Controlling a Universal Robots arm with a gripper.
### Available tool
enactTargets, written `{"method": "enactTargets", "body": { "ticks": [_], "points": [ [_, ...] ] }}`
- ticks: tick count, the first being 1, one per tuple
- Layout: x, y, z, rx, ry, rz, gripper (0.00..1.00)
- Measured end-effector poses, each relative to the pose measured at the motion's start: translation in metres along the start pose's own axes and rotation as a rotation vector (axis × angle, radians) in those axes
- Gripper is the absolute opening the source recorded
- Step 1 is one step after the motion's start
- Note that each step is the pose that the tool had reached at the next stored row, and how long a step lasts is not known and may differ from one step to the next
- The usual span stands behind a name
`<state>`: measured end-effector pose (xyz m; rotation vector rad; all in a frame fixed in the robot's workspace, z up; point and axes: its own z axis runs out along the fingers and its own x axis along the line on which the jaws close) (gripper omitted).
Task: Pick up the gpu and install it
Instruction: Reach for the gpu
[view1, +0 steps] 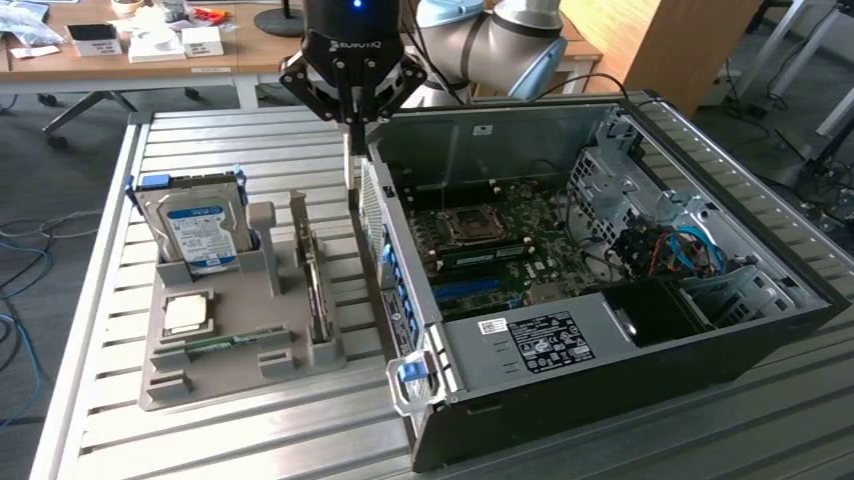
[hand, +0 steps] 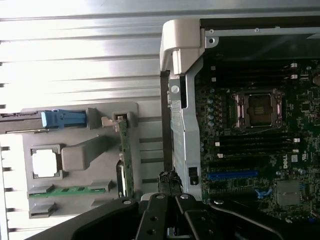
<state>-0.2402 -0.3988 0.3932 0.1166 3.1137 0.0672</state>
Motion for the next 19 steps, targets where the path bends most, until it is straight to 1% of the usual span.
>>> {"method": "enactTargets", "body": {
  "ticks": [13,19],
  "points": [
    [0.026,-0.0020,-0.0004,0.0000,0.0000,0.000,0.11],
    [0.036,-0.0027,-0.0006,0.0000,0.0000,0.000,0.11]
  ]
}}
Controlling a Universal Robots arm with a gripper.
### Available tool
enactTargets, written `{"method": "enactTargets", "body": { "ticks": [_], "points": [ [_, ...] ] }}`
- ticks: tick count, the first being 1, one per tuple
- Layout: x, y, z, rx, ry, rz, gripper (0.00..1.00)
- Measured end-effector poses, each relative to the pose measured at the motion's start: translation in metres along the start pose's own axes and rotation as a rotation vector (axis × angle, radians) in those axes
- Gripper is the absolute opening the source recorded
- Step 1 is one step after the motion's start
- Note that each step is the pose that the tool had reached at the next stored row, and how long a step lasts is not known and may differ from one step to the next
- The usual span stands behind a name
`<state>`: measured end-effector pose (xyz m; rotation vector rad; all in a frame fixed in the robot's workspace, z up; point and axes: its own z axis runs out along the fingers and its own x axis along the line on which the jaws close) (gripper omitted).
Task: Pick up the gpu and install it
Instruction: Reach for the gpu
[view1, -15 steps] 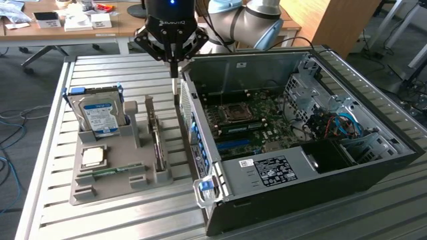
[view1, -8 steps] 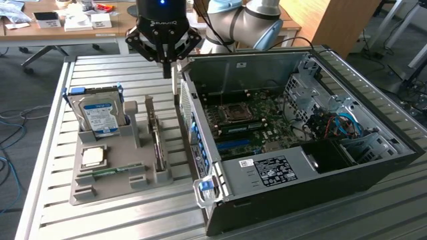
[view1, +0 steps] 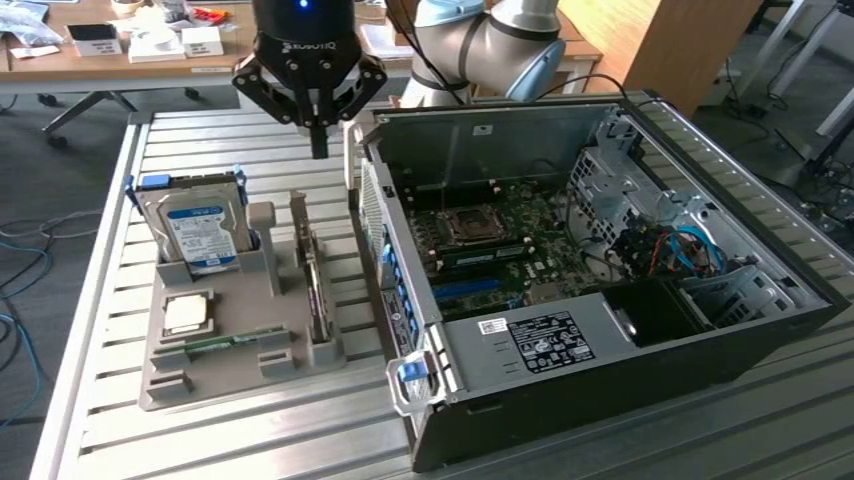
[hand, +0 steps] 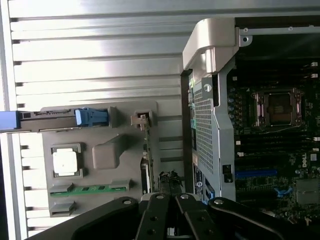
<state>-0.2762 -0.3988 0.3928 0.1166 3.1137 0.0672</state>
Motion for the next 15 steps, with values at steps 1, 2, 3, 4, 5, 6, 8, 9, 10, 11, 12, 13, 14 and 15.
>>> {"method": "enactTargets", "body": {
  "ticks": [1,2,3,4,5,6,8,9,10,11,12,13,14,15],
  "points": [
    [0.0012,-0.0001,0.0000,0.0000,0.0000,0.000,0.11],
    [0.0018,-0.0001,0.0000,-0.0001,0.0000,0.000,0.11],
    [0.0019,-0.0002,0.0000,-0.0001,-0.0001,0.000,0.11],
    [0.0021,-0.0002,-0.0001,0.0000,0.0001,0.000,0.11],
    [0.0023,-0.0002,-0.0001,0.0000,0.0000,0.000,0.11],
    [0.0025,-0.0002,-0.0001,0.0000,0.0000,0.000,0.11],
    [0.0029,-0.0002,-0.0001,0.0000,0.0000,0.000,0.11],
    [0.0034,-0.0003,-0.0001,0.0000,0.0000,0.000,0.11],
    [0.0041,-0.0003,-0.0001,0.0001,0.0000,0.000,0.11],
    [0.0048,-0.0004,-0.0001,0.0000,0.0000,0.000,0.11],
    [0.0057,-0.0004,-0.0002,0.0001,0.0001,0.000,0.11],
    [0.0066,-0.0005,-0.0002,0.0000,0.0000,0.000,0.11],
    [0.0075,-0.0006,-0.0002,0.0000,0.0000,0.000,0.11],
    [0.0083,-0.0006,-0.0002,0.0000,0.0000,0.000,0.11]
  ]
}}
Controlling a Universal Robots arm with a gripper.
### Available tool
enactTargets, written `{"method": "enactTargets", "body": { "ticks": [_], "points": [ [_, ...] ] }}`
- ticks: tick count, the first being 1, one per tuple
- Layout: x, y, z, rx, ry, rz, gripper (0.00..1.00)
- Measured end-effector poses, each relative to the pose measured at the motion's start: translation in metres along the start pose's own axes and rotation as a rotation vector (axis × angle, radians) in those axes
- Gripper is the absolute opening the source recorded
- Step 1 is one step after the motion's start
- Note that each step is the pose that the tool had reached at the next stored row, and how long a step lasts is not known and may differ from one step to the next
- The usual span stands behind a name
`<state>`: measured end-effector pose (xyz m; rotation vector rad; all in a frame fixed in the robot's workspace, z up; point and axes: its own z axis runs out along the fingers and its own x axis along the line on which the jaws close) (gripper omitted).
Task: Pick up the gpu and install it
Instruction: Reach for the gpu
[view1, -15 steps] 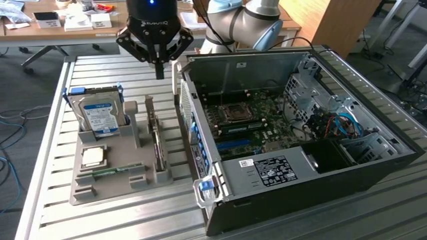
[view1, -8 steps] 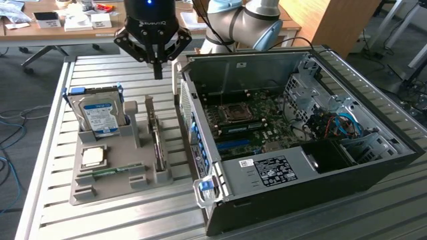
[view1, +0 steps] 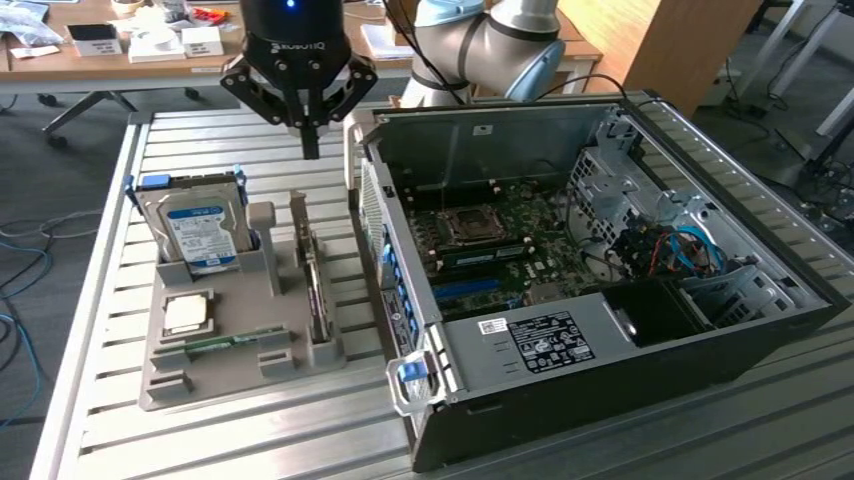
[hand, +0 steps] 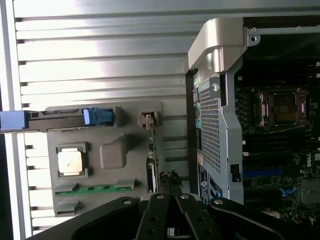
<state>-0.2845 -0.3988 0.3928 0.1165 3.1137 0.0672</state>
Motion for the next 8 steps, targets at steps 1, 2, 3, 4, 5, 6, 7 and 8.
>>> {"method": "enactTargets", "body": {
  "ticks": [1,2,3,4,5,6,7,8],
  "points": [
    [0.0008,-0.0001,0.0000,0.0000,0.0000,0.000,0.11],
    [0.0016,-0.0001,0.0000,-0.0001,-0.0001,0.000,0.11],
    [0.0024,-0.0002,-0.0001,0.0000,0.0000,0.000,0.11],
    [0.0031,-0.0002,-0.0001,0.0000,0.0000,0.000,0.11],
    [0.0038,-0.0003,-0.0001,0.0000,0.0000,0.000,0.11],
    [0.0044,-0.0003,-0.0001,0.0000,0.0000,0.000,0.11],
    [0.0049,-0.0004,-0.0001,0.0000,0.0000,0.000,0.11],
    [0.0053,-0.0004,-0.0001,-0.0001,0.0000,0.000,0.11]
  ]
}}
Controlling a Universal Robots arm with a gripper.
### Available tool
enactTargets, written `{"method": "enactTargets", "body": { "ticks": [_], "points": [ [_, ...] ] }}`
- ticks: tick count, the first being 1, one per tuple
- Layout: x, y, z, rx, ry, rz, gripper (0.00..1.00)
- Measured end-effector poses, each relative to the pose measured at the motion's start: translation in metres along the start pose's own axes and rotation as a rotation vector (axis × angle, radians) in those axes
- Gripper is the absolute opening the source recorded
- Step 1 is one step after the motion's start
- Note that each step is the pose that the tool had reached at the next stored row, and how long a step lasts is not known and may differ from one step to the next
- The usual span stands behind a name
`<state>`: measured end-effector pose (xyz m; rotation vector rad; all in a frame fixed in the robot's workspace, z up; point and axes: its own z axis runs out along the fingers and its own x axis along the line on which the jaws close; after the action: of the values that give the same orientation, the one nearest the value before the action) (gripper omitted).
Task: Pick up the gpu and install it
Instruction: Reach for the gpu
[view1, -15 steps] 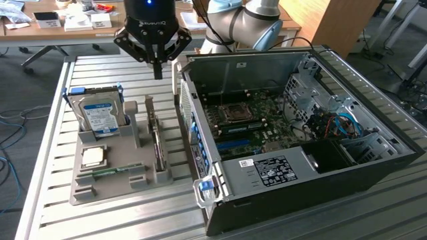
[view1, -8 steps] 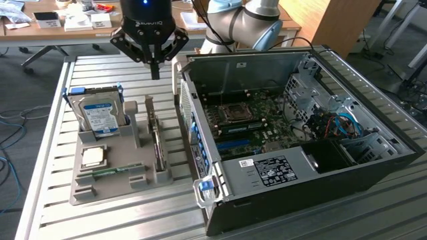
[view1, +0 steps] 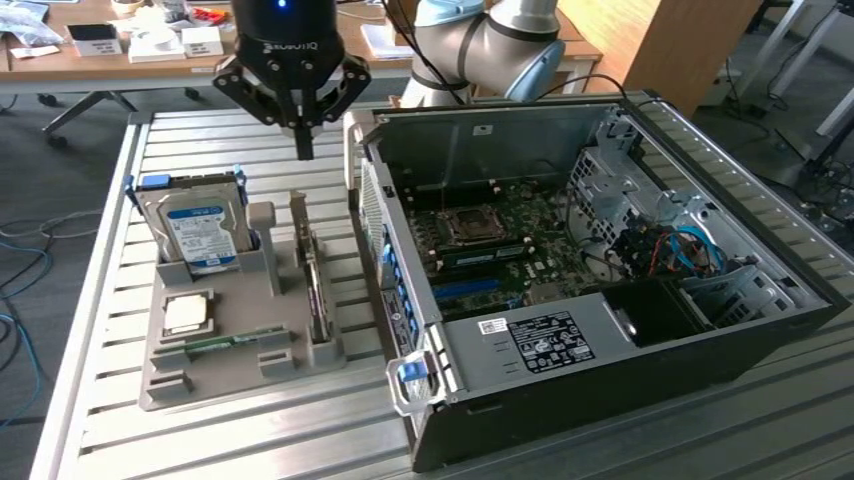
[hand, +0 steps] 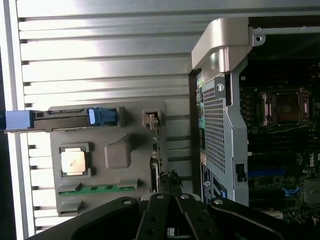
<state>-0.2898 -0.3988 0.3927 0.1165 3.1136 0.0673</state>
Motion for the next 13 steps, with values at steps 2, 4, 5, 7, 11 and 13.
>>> {"method": "enactTargets", "body": {
  "ticks": [2,4,5,7,11,13],
  "points": [
    [0.0007,0.0000,-0.0001,0.0001,0.0001,0.000,0.11],
    [0.0009,-0.0001,-0.0001,0.0001,0.0001,0.000,0.11],
    [0.0009,-0.0001,0.0000,0.0001,0.0000,0.000,0.11],
    [0.0010,-0.0001,0.0000,0.0000,0.0000,0.000,0.11],
    [0.0013,-0.0001,0.0000,0.0000,0.0000,0.000,0.11],
    [0.0014,-0.0001,-0.0001,0.0001,0.0001,0.000,0.11]
  ]
}}
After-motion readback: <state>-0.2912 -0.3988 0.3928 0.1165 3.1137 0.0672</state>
